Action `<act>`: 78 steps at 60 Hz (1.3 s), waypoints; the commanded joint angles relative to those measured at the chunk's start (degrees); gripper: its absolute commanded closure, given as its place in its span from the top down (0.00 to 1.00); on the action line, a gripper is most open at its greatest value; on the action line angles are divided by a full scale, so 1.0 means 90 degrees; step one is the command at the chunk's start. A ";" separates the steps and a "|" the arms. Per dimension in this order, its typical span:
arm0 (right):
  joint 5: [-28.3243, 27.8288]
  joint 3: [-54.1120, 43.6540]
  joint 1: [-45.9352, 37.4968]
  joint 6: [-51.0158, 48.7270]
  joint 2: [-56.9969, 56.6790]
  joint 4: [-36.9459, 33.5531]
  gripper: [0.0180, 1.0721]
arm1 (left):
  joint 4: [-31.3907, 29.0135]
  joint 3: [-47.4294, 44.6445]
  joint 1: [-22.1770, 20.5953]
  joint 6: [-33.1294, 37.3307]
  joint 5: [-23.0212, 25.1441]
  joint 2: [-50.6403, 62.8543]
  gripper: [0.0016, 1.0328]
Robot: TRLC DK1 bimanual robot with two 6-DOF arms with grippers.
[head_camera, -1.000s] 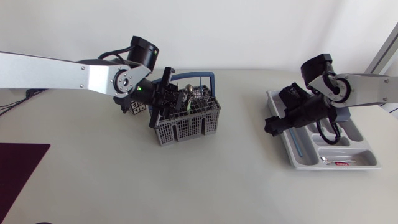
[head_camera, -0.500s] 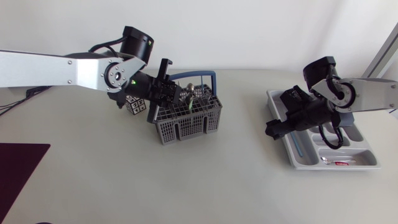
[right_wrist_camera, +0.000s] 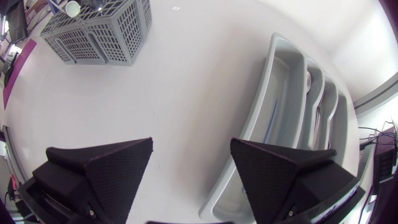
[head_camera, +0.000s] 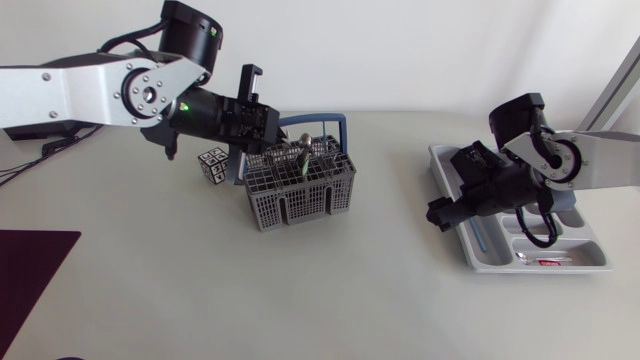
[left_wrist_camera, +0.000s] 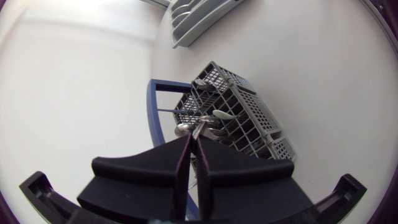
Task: Transfer all utensils from the basket to the drawer tray.
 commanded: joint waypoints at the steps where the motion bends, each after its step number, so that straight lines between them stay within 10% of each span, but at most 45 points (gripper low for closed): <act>1: 0.0034 -0.0204 0.0064 -0.0016 -0.0167 0.0002 0.86 | -0.0045 0.0033 0.0046 -0.0139 0.0046 -0.0328 0.03; 19: -0.0024 -0.0428 0.0503 -0.0016 -0.0958 0.0031 0.86 | -0.0143 -0.0143 0.0007 -0.1204 0.0046 -0.1403 0.03; 41: 0.0269 -0.0370 0.1919 0.0355 -0.1866 0.0422 0.85 | -0.0358 -0.0075 -0.1029 -0.5403 -0.0443 -0.1246 0.03; 59: 0.0962 0.0197 0.3140 0.0492 -0.1544 0.0725 0.85 | -0.1891 0.1341 -0.1253 -0.8001 -0.0062 -0.0123 0.03; 78: 0.0972 0.0626 0.3335 0.0404 -0.1153 0.0930 0.58 | -0.2868 0.2289 -0.1175 -0.9124 0.0563 0.0590 0.03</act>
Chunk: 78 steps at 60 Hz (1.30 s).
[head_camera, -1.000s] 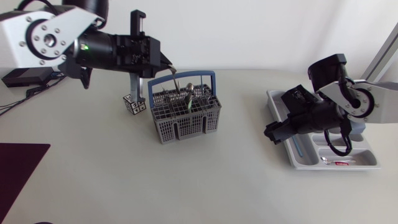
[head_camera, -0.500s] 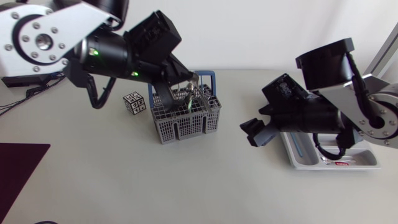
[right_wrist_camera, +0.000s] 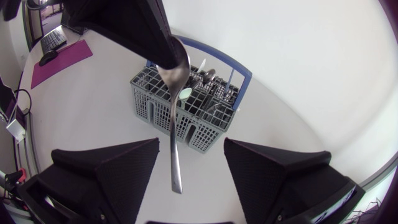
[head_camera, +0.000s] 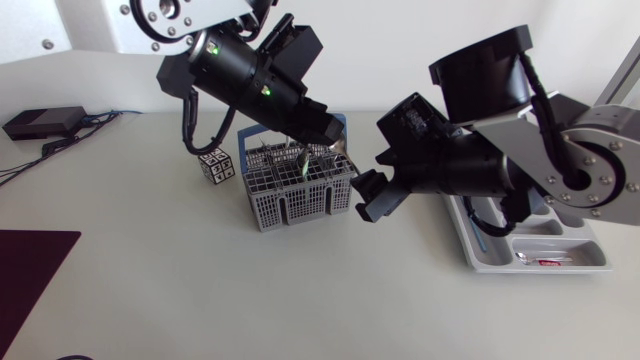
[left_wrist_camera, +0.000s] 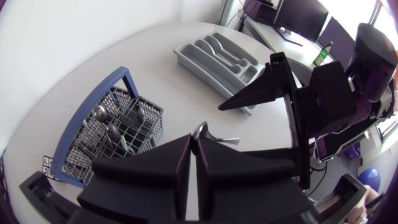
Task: Transfer all utensils from the basket to the drawer tray.
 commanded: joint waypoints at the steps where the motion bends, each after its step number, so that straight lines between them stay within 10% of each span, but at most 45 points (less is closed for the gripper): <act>1: 0.0081 0.0260 0.0098 0.0023 0.0163 0.0109 0.56 | -0.0206 0.0276 0.0051 -0.0413 0.0155 0.0260 0.03; 39: 0.0149 0.0612 0.0176 -0.0202 0.0690 0.0080 0.05 | -0.0694 0.0695 0.0120 -0.0618 0.0604 0.0426 0.04; 47: 0.0090 0.0485 0.0166 -0.0261 0.0690 0.0070 0.05 | -0.0694 0.0725 0.0120 -0.0618 0.0634 0.0416 0.18; 62: -0.0447 0.0016 -0.0039 -0.0466 0.0495 0.0031 0.05 | -0.0499 0.1174 0.0217 -0.0813 0.0819 0.0328 0.79; 78: -0.1716 -0.0726 -0.1289 -0.1218 -0.0032 -0.0252 0.05 | 0.0341 0.1008 0.0393 -0.0911 0.0106 0.0201 0.82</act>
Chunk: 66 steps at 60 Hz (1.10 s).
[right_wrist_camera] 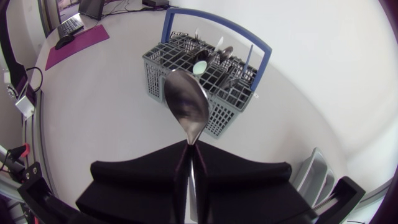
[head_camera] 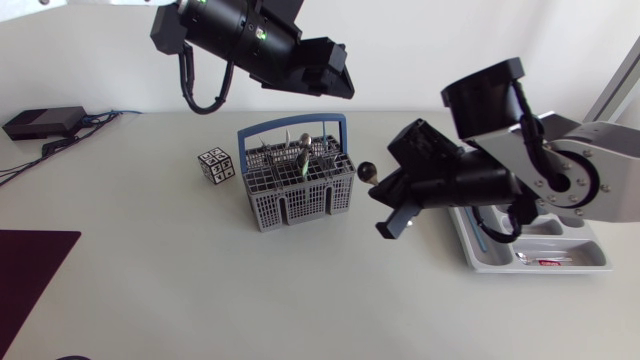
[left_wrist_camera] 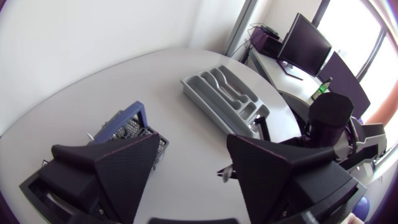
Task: Transfer all utensils from the basket to the drawer tray.
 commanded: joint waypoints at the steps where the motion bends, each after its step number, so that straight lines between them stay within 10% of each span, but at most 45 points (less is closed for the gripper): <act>1: -0.0435 -0.0328 -0.0554 -0.0548 -0.0229 -0.0246 0.05 | 0.0225 -0.0173 0.0046 -0.0007 -0.0285 -0.0125 0.82; 27: -0.1919 -0.0709 -0.4206 -0.5089 0.0298 -0.1632 0.05 | 0.1650 -0.1941 -0.0110 0.0686 -0.1809 -0.0222 0.82; 66: -0.1158 0.0756 -0.7214 -0.9474 0.2779 -0.2111 0.06 | 0.2773 -0.3073 -0.0726 0.1038 -0.3127 -0.0261 0.81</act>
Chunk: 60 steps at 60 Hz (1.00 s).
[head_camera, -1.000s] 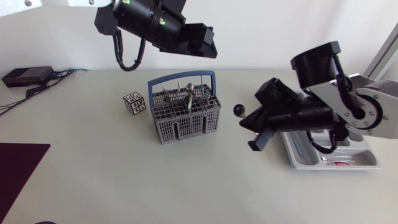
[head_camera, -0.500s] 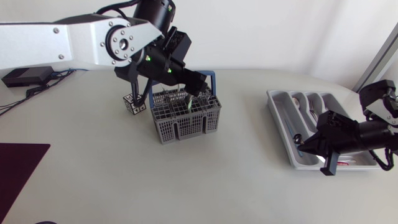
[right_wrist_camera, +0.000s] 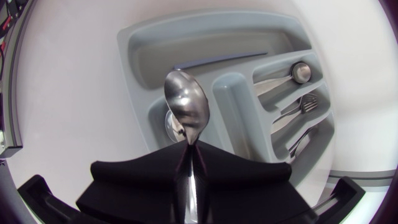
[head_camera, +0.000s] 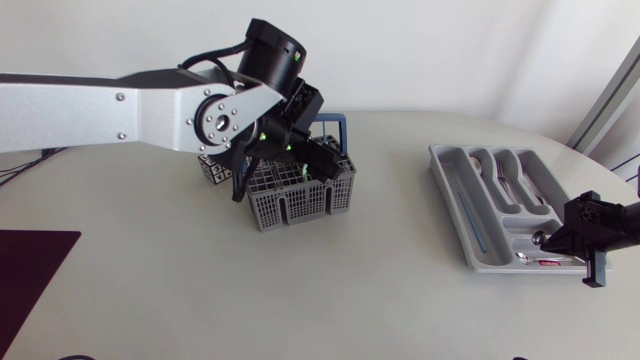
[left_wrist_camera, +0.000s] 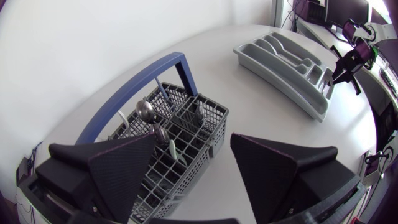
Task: Transfer all utensils from the basket to the drawer tray.
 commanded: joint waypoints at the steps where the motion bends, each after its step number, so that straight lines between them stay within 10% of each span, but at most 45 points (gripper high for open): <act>1: 0.0091 0.0134 -0.0140 -0.0547 0.0311 0.0048 0.06 | 0.0126 -0.0237 -0.0072 0.0142 -0.0184 -0.0142 0.81; 32: 0.0384 -0.0013 -0.0208 -0.0547 0.0145 0.0830 0.53 | 0.0683 -0.0823 -0.0053 0.0376 -0.0535 -0.0093 0.79; 49: -0.0027 -0.0100 0.0300 0.0957 -0.0831 0.0078 0.70 | 0.1113 -0.0520 -0.0229 0.0464 -0.1326 0.0463 0.51; 60: 0.0003 -0.0179 0.0690 0.1641 -0.1261 -0.0206 0.77 | 0.0136 0.0554 -0.0336 0.0318 -0.1619 0.1020 0.36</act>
